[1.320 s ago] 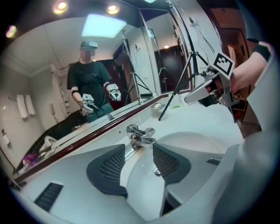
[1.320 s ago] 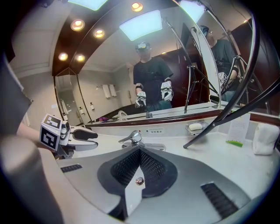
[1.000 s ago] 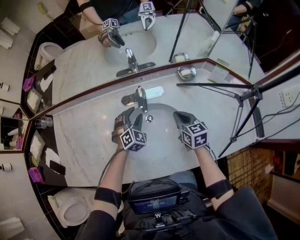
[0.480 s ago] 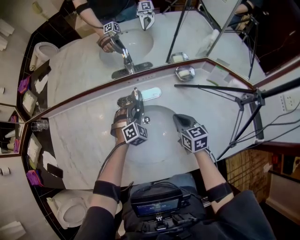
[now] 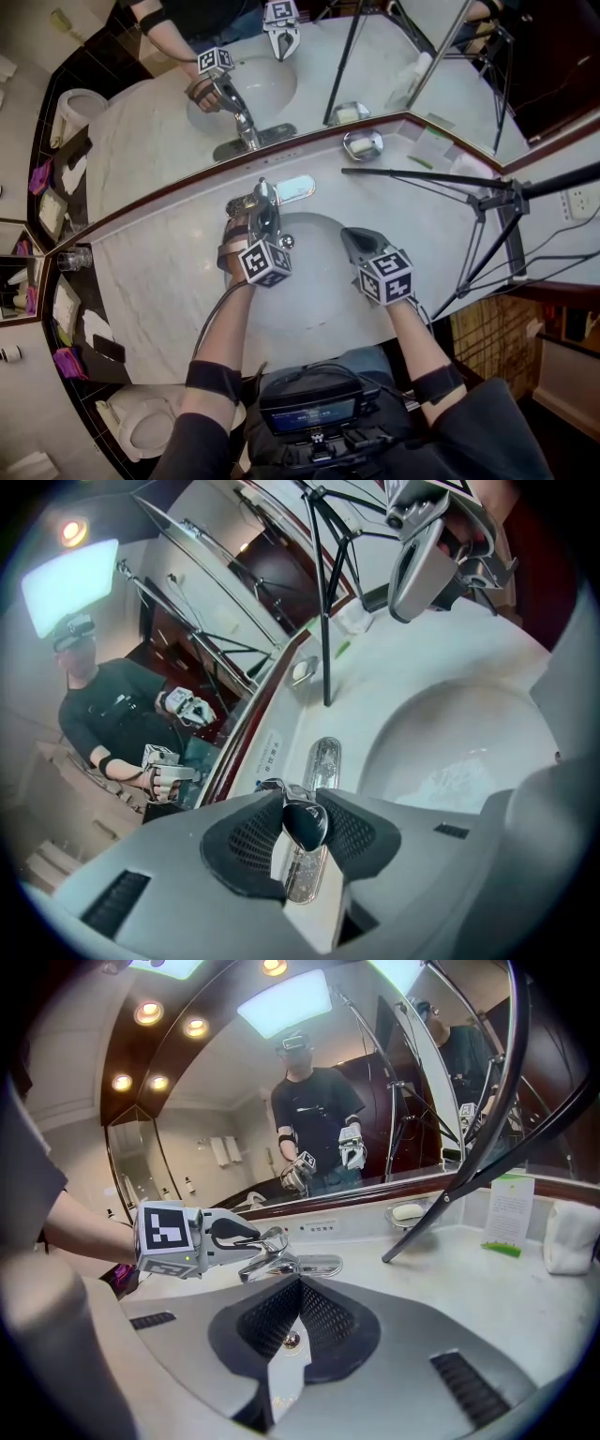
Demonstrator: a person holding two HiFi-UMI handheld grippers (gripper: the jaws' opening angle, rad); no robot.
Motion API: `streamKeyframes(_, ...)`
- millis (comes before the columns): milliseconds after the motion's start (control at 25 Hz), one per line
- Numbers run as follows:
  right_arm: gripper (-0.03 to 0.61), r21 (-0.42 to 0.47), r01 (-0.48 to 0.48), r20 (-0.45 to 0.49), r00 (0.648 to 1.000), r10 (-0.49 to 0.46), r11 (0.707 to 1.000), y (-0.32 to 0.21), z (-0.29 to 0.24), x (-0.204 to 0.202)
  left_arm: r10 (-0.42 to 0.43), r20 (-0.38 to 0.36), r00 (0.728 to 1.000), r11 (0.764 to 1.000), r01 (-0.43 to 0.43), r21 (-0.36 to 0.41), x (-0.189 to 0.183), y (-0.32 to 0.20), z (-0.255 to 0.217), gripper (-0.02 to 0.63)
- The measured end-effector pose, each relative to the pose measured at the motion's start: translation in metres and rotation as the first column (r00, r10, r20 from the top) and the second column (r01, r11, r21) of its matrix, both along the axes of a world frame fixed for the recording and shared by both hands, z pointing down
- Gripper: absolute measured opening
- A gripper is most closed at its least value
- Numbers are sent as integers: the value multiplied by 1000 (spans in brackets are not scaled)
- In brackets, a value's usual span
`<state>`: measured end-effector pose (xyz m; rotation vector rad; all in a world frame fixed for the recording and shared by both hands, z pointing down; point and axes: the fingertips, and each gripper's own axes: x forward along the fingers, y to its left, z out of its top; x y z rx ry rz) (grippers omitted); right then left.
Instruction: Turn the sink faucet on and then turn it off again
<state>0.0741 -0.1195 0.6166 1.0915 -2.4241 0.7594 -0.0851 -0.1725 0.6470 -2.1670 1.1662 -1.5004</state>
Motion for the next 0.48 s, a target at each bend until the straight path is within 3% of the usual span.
streamKeyframes(200,19,-12,10,-1,1000,-10,1000,1,4,-5,-8,-46,999,1000,8,2,-1,-16,-9,88)
streamKeyframes(480,20,-16,10,6,1000,-10,1000,-2,4,-9,8,-111,994,995,-19,-97,-1,-31,-7,78)
